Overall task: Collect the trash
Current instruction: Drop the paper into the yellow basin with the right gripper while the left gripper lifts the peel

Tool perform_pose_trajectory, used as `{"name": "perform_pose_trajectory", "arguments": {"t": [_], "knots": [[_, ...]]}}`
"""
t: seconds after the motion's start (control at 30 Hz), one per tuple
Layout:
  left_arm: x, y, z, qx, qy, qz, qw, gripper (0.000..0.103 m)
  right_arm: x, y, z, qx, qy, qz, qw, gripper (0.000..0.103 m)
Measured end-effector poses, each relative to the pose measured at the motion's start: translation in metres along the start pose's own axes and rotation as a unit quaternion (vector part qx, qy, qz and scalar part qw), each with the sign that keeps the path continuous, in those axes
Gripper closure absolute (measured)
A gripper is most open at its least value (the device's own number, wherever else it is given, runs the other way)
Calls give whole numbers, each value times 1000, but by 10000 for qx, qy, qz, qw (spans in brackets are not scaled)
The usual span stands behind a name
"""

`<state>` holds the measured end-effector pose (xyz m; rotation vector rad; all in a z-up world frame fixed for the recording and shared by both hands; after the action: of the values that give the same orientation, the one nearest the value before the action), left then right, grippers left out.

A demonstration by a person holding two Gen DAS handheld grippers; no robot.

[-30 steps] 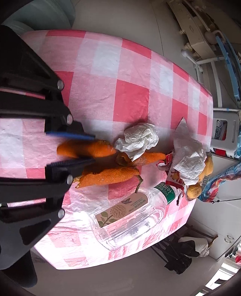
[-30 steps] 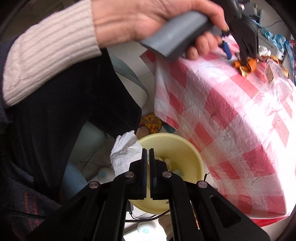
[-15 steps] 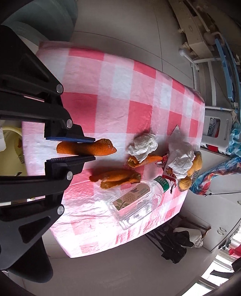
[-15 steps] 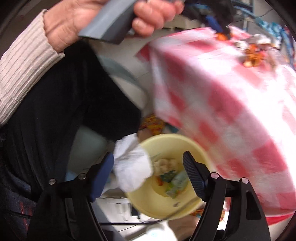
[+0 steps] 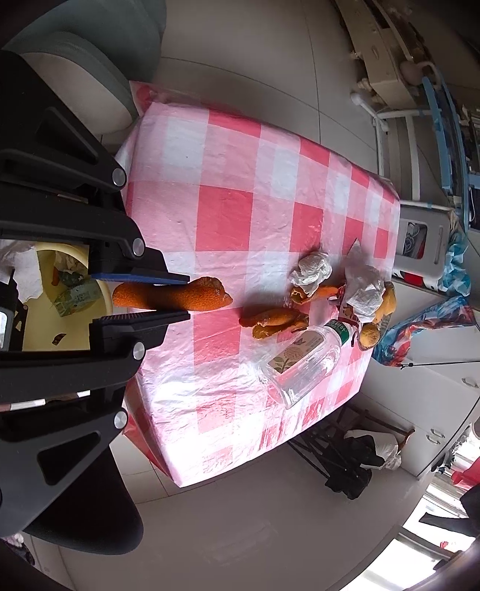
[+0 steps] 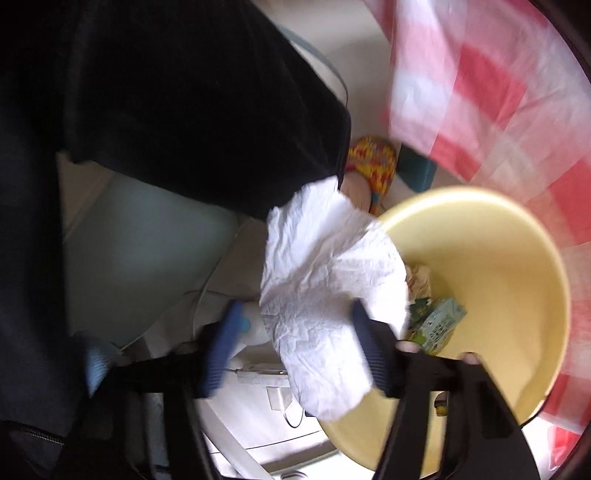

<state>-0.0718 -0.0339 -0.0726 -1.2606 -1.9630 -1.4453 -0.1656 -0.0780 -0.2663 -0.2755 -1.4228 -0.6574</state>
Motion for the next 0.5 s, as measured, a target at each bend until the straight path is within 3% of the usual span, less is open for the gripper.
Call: {"name": "perform_pose_trajectory", "arguments": {"t": [0.07, 0.13, 0.23, 0.37, 0.4, 0.43, 0.47, 0.5], "knots": [[3, -1, 2, 22, -18, -28, 10000, 90, 4, -2, -1, -15, -40, -37, 10000, 68], [5, -2, 1, 47, -66, -65, 9999, 90, 9, -3, -5, -124, -18, -109, 9999, 85], [6, -2, 0, 52, -106, -87, 9999, 90, 10, -3, -10, -263, -49, -164, 9995, 95], [6, -3, 0, 66, -99, -82, 9999, 90, 15, -5, -15, -425, -196, -271, 9985, 95], [6, -3, 0, 74, -101, -88, 9999, 90, 14, -5, -16, -513, -195, -254, 9982, 89], [6, -3, 0, 77, -108, -98, 9999, 90, 12, -5, -19, -645, -51, -184, 9977, 56], [6, -3, -1, 75, -111, -102, 9999, 90, 9, -5, -21, -735, 16, -179, 9971, 40], [5, -3, 0, 75, -112, -102, 9999, 90, 6, -5, -22, -783, -10, -141, 9968, 32]]}}
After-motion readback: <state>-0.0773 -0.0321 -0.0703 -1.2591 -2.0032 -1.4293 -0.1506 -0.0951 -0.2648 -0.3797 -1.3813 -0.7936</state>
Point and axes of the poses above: each gripper's, at about its wrist camera, not at the fingertips, and x roughly against the way its jaws point, z to its left, y to its top, the point moved 2 cm from there along -x, roughly the way its jaws point, and after that the axes turned 9 degrees about -y, right-handed, at the moved point
